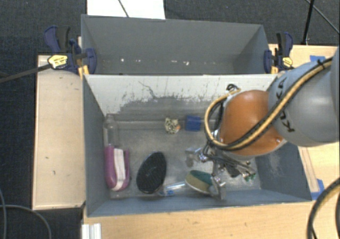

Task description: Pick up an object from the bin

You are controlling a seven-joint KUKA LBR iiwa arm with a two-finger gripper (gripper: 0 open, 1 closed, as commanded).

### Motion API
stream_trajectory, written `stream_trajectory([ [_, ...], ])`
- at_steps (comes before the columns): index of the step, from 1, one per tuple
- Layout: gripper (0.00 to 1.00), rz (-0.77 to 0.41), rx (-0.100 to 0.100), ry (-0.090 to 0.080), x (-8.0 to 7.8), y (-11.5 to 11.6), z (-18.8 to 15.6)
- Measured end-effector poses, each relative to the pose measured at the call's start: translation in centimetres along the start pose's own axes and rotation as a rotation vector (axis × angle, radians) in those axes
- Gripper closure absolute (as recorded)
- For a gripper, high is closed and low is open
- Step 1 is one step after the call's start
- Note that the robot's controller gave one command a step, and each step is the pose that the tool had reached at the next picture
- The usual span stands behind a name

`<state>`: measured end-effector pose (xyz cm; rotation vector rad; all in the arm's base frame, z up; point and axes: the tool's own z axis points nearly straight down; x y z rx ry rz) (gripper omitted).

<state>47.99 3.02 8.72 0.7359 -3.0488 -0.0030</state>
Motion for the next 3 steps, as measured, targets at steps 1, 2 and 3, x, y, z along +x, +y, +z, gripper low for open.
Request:
stream_trajectory([
  [1, 1.00, -0.001, 0.002, 0.003, 0.0, -0.2, -0.4],
  [2, 1.00, -0.922, 0.010, -0.011, -0.2, -0.3, -8.8],
  [3, 1.00, -0.908, 0.013, -0.010, -0.3, -1.1, -22.7],
])
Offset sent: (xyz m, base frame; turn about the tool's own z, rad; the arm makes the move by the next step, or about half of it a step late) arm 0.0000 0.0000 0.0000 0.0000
